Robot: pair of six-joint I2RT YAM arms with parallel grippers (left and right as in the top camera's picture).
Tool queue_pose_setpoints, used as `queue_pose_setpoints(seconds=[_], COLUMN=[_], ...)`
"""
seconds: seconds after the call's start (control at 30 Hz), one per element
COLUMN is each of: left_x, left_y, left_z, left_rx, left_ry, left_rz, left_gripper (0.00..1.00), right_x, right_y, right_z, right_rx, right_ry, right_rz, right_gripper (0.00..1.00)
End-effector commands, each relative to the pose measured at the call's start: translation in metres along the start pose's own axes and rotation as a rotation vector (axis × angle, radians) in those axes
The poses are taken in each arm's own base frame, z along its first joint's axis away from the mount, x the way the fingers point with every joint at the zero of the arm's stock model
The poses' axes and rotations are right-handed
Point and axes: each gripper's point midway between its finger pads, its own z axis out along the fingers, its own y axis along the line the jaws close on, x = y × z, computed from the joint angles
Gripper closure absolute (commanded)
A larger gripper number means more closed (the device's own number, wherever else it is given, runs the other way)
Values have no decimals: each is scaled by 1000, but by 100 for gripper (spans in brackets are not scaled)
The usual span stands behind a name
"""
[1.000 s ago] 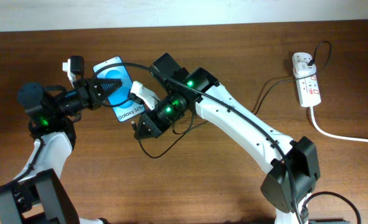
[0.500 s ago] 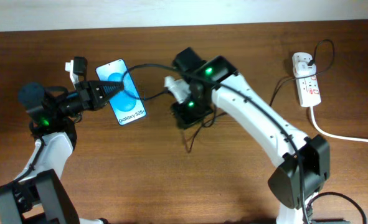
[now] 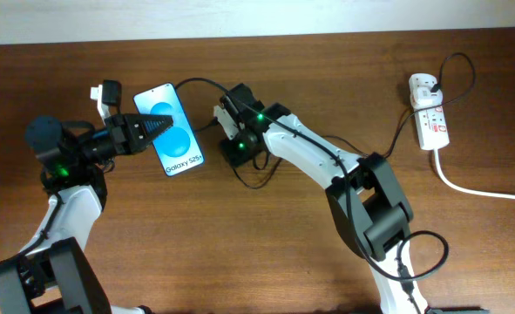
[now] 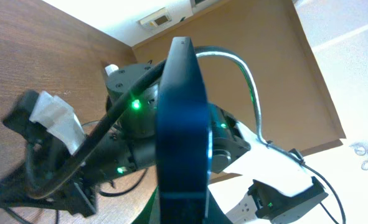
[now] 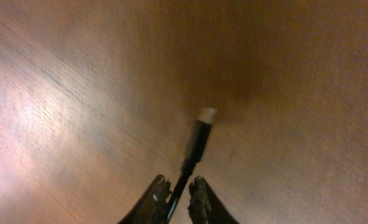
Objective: Plug charger to phone and switch on socket
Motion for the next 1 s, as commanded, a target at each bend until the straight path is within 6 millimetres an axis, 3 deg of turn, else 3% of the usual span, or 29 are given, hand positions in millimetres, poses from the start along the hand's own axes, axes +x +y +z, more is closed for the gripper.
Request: queue_pose_setpoints(seconds=[0.0,0.07,0.17,0.23,0.27,0.4,0.5,0.6,0.67,0.7,0.77,0.83,0.97], left_x=[-2,-2,-3,-3,-3,-3,-3,-3,-3,-3,-3,-3,-3], left_y=[-8,-8,-8,-8,-8,-8,-8,-8,-8,-8,-8,-8,-8], left_z=[-1,-1,-1,-1,-1,-1,-1,-1,-1,-1,-1,-1,-1], left_rx=[3,3,2,2,2,1,1,1,1,1,1,1,1], left_ry=[5,4,1,1,1,-2,-1,-1,0,-1,-1,-1,-1], left_rz=[48,48,49,49,56,56,56,56,56,56,56,56,56], left_gripper=[100,100,100,100,100,100,100,100,100,100,100,100,100], right_x=[-3,-1,-9,-21,-28,-42,-47,-49,-42,-37,-28,-25,-23], right_y=[-2,-2,-2,-4,-8,-10,-8,-12,-23,-28,-33,-30,-21], right_z=[16,22,14,-4,-18,-50,-65,-60,-48,-40,-22,-17,-13], right_rx=[-6,-6,-5,0,6,-8,-120,-342,-404,-434,-447,-450,-450], right_ry=[-17,-9,-21,-24,-22,-25,-14,16,63,87,125,139,161], right_rz=[14,15,17,31,57,89,324,455,551,580,608,607,630], right_gripper=[73,69,39,5,2,2,2,1,11,21,23,23,36])
